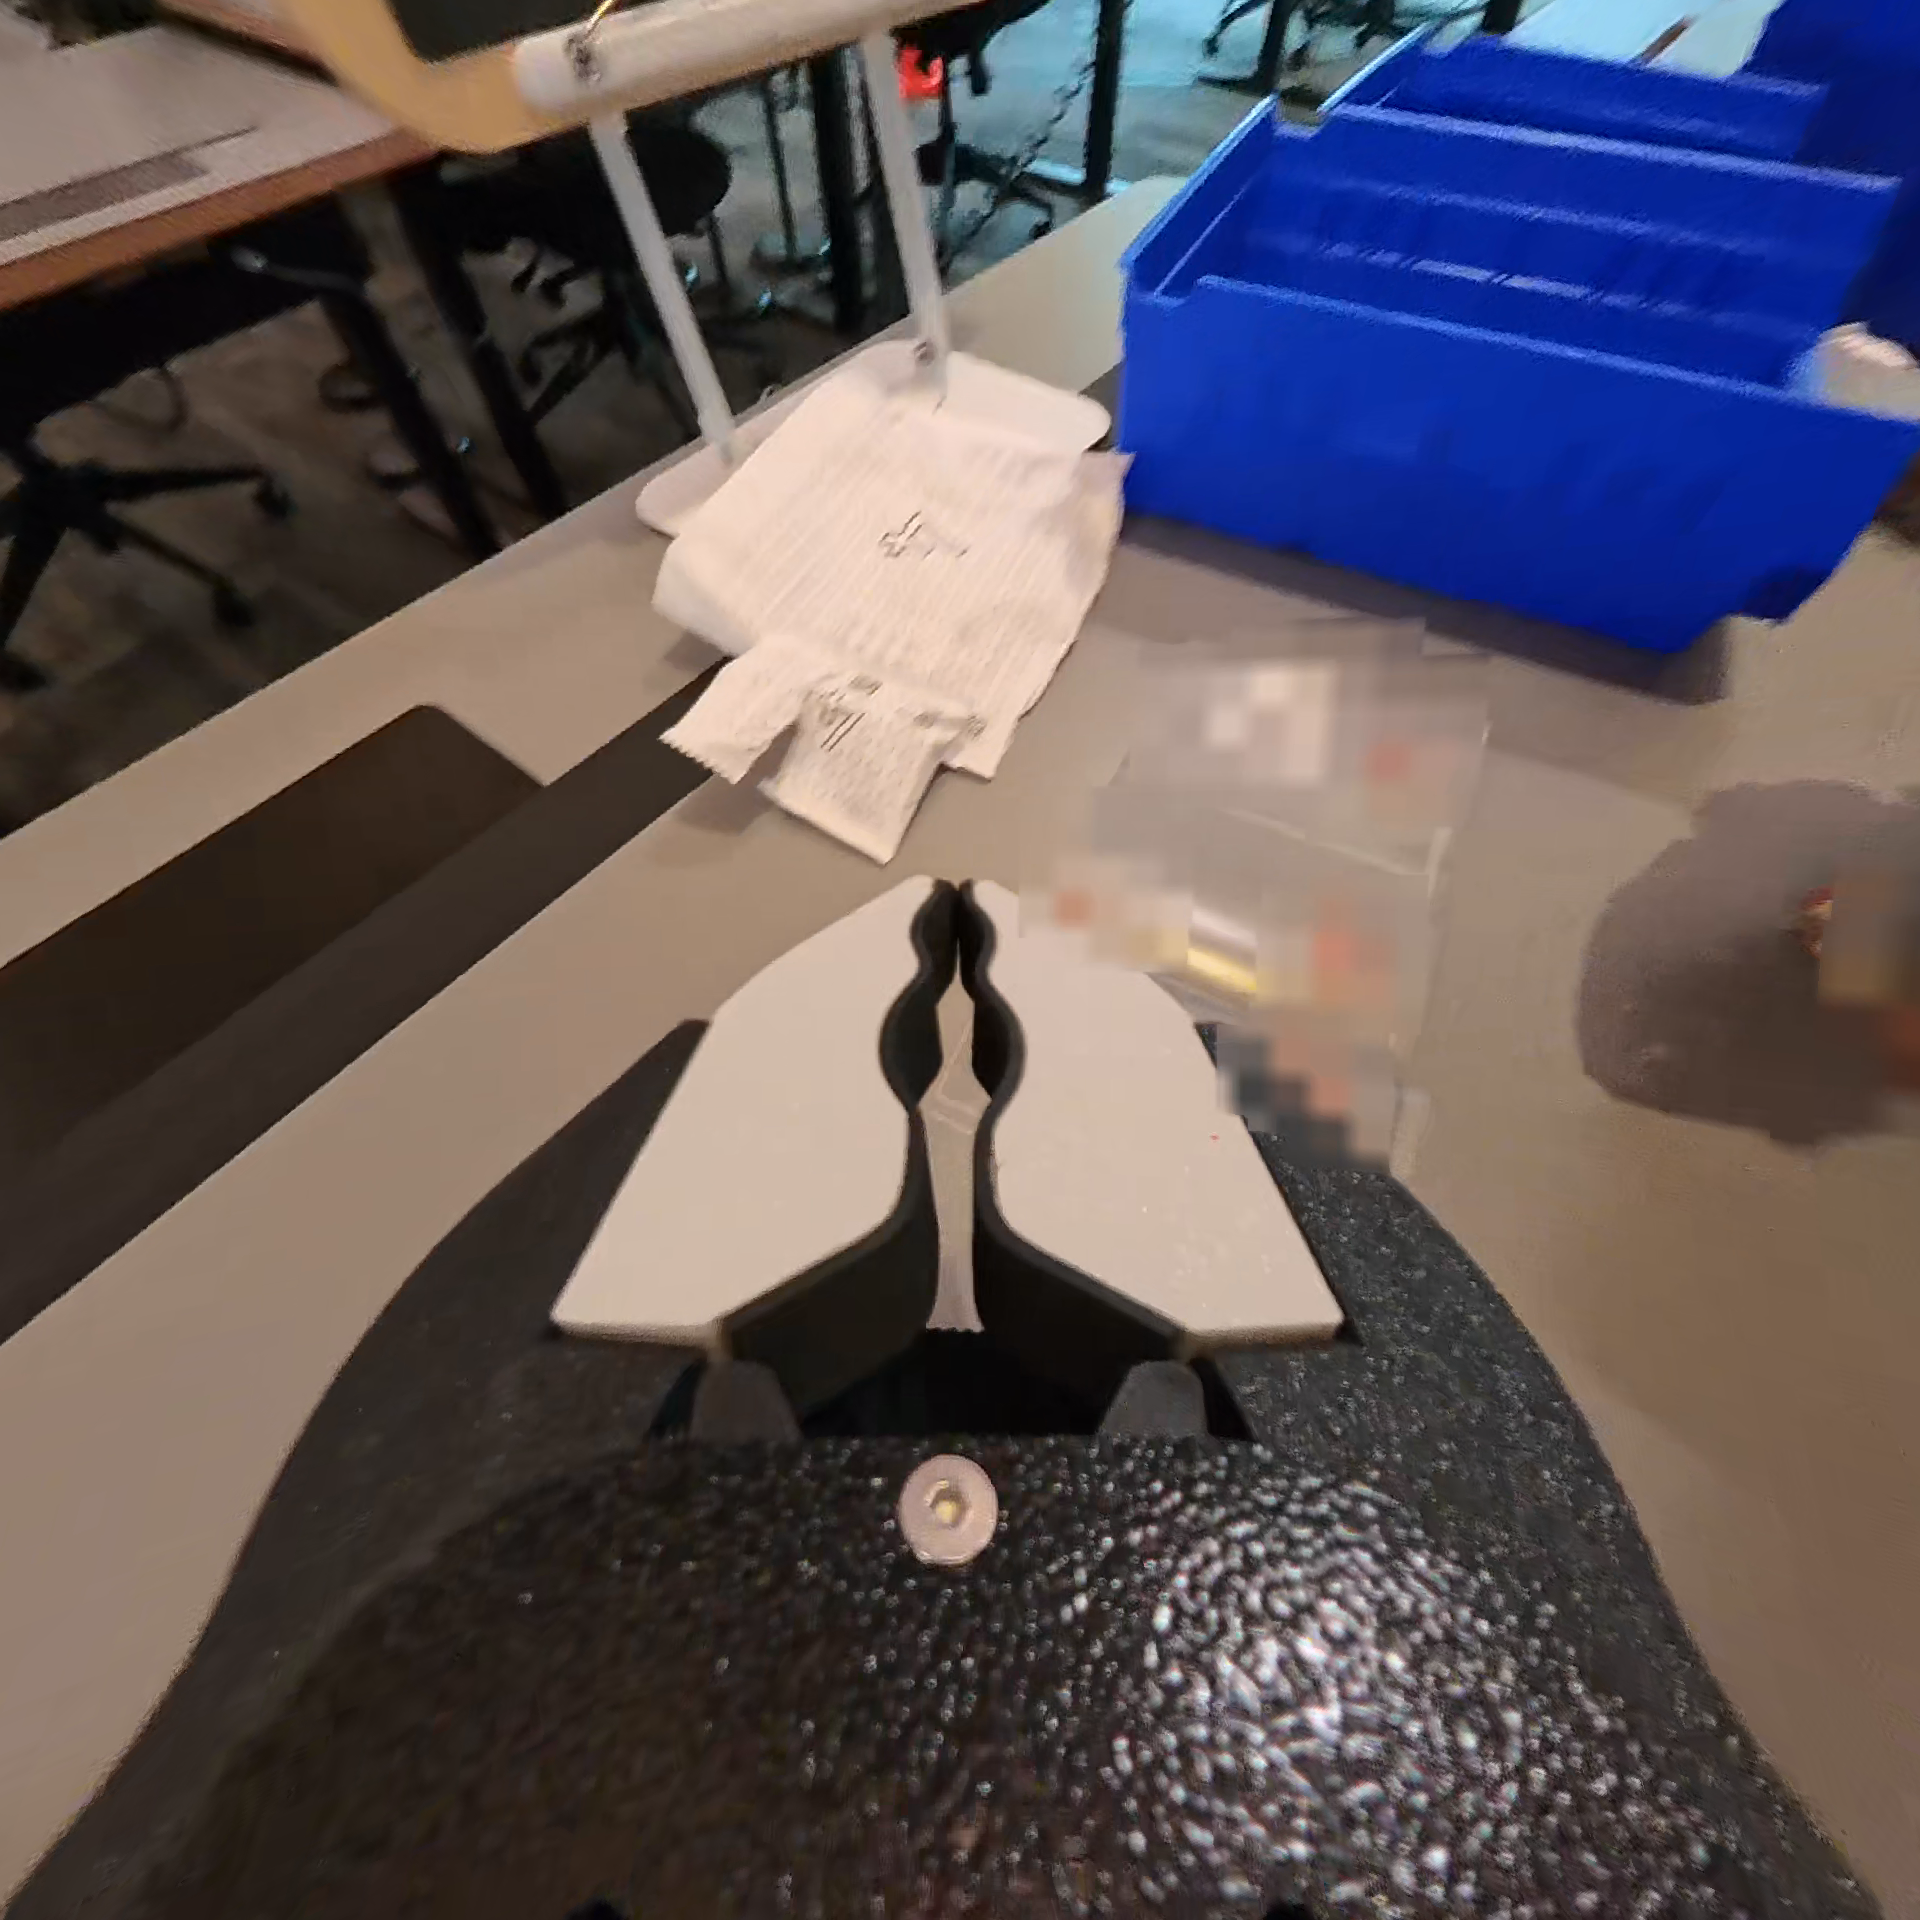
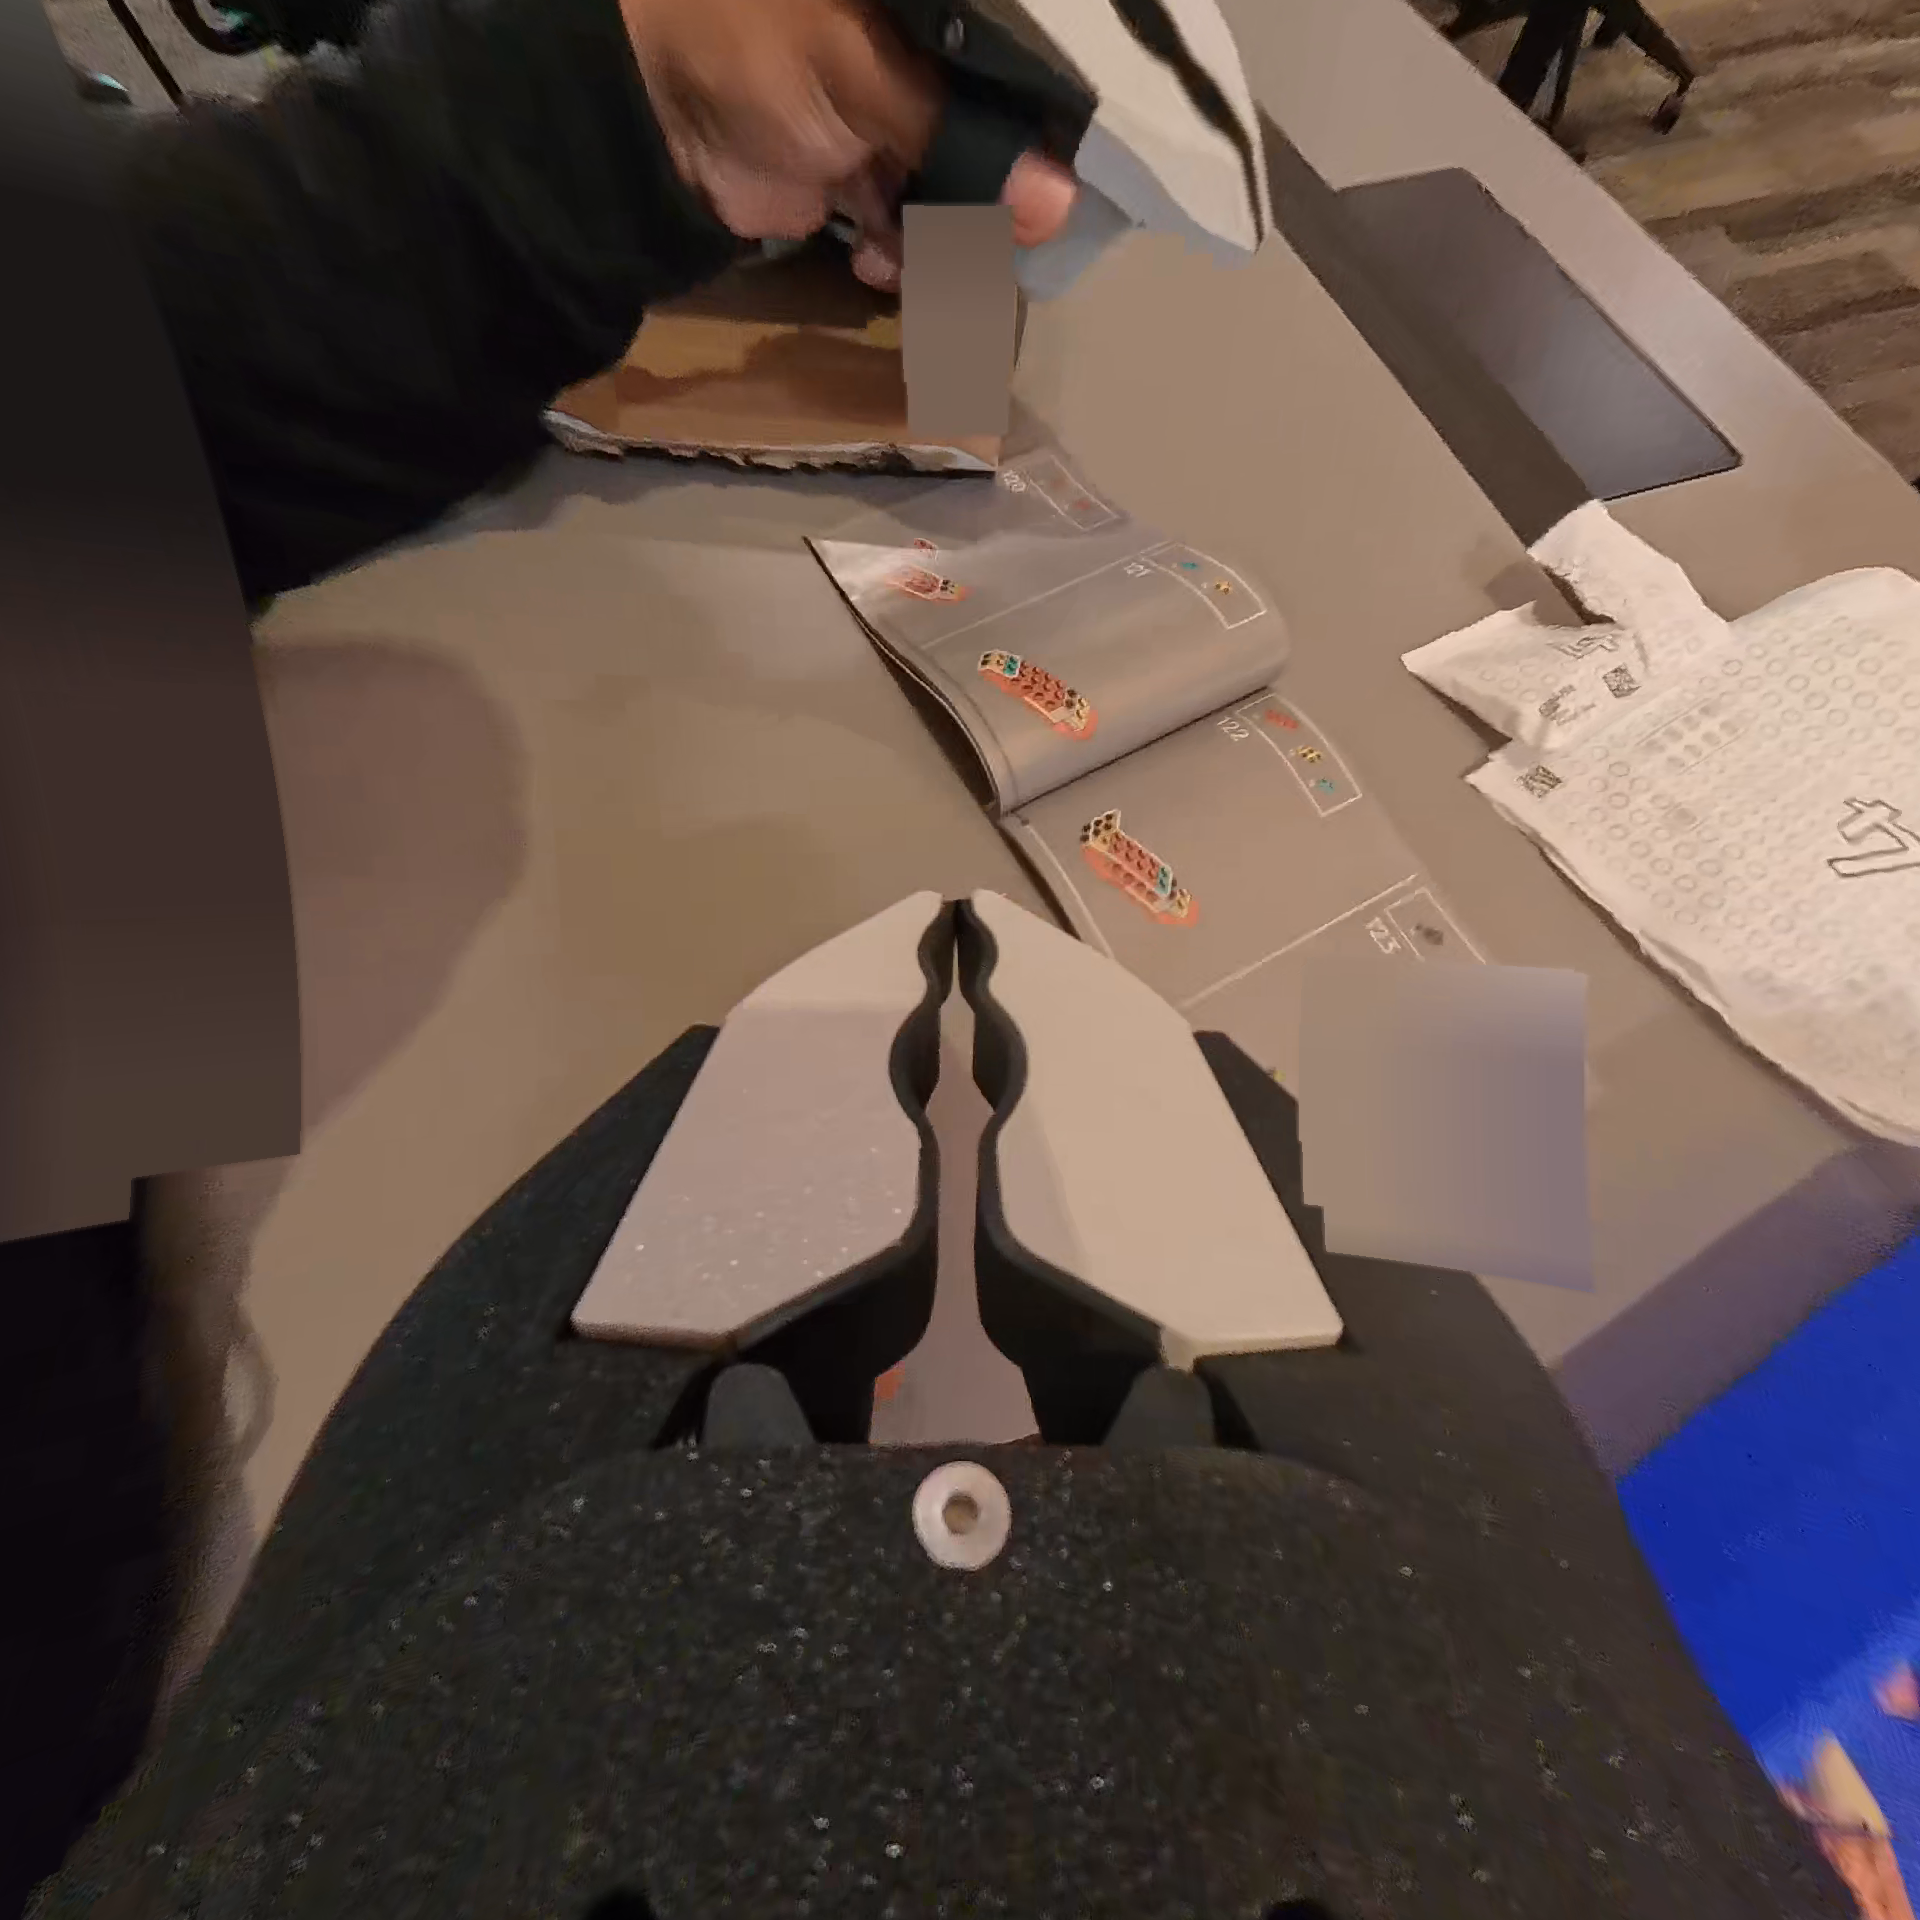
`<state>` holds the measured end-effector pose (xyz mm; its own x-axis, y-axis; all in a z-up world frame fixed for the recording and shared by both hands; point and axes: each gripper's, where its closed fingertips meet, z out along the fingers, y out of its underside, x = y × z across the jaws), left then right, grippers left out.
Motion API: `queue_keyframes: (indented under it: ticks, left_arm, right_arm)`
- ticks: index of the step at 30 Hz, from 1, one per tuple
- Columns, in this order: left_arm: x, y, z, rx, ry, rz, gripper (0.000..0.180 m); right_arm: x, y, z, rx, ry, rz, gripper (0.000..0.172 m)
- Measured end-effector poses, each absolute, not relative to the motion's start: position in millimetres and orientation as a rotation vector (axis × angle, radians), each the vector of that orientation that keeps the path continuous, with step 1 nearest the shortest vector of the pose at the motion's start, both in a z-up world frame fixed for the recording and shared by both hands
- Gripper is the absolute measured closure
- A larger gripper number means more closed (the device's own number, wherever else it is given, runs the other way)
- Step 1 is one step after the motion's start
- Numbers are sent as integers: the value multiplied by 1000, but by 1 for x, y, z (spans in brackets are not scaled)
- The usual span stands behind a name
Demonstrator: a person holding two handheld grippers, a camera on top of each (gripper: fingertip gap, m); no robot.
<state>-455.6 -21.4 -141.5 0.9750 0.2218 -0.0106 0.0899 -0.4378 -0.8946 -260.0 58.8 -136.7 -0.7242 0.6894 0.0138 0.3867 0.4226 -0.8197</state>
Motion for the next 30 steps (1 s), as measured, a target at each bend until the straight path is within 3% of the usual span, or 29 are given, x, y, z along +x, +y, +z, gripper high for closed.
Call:
queue_keyframes:
  ticks: [6, 11, 24, 30]
  left_arm:
    - [-441, -12, -134, -1938, -178, 180, 180]
    - [-414, 5, -130, -1850, -178, 118, 180]
    - [-266, 70, -186, -1891, 265, -46, 180]
    - [-265, 72, -207, -1954, 207, -78, 180]
  right_arm:
    - [-233, 122, -111, -924, -2190, 1206, 172]
    - [-221, 165, -126, -903, -2140, 1169, 172]
    - [-203, 269, -134, -1064, -1984, 1079, 172]
    - [-222, 306, -169, -1170, -2203, 736, 165]
